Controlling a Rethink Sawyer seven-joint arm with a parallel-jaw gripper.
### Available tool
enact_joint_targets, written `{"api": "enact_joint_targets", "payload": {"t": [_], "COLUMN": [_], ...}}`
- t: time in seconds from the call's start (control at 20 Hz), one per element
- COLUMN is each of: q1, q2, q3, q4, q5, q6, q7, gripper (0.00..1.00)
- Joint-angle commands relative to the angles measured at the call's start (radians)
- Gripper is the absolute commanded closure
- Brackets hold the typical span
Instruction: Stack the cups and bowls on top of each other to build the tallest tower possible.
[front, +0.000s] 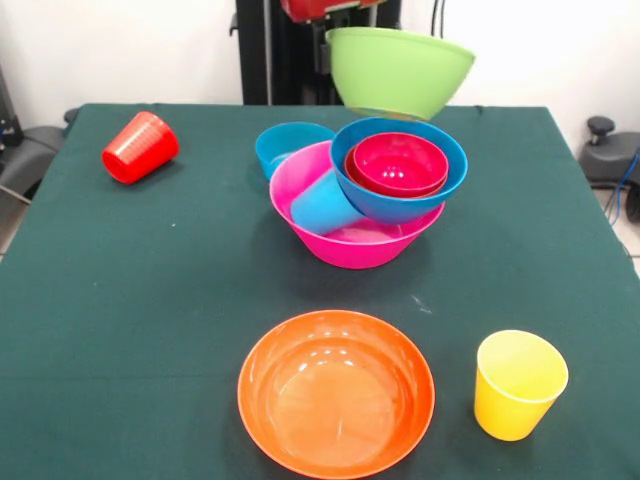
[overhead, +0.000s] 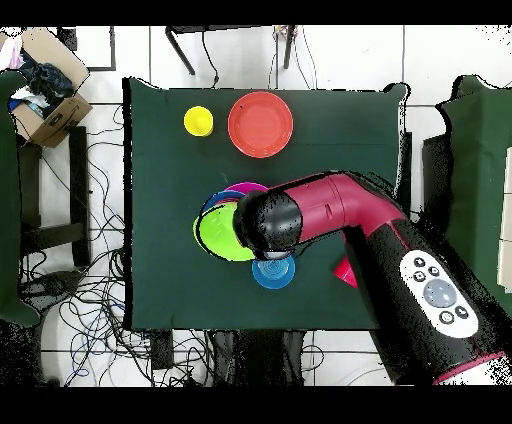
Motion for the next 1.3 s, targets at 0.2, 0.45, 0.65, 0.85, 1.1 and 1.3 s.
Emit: {"api": "enact_joint_targets", "payload": {"t": [0.2, 0.45, 0.65, 0.85, 1.1, 1.3], "q1": [0.077, 0.123, 0.136, 0.134, 0.119, 0.106], "q2": [0.181, 0.264, 0.295, 0.310, 0.306, 0.295], "q3": [-0.014, -0.067, -0.077, -0.086, -0.086, -0.085], "q4": [-0.065, -0.137, -0.168, -0.180, -0.182, -0.181], "q5": [-0.132, -0.162, -0.177, -0.198, -0.205, -0.198], "q6": [0.095, 0.140, 0.136, 0.128, 0.145, 0.165], "q7": [-0.269, -0.223, -0.219, -0.214, -0.219, -0.217], "gripper": [1.00, 1.00, 1.00, 1.00, 1.00, 1.00]}}
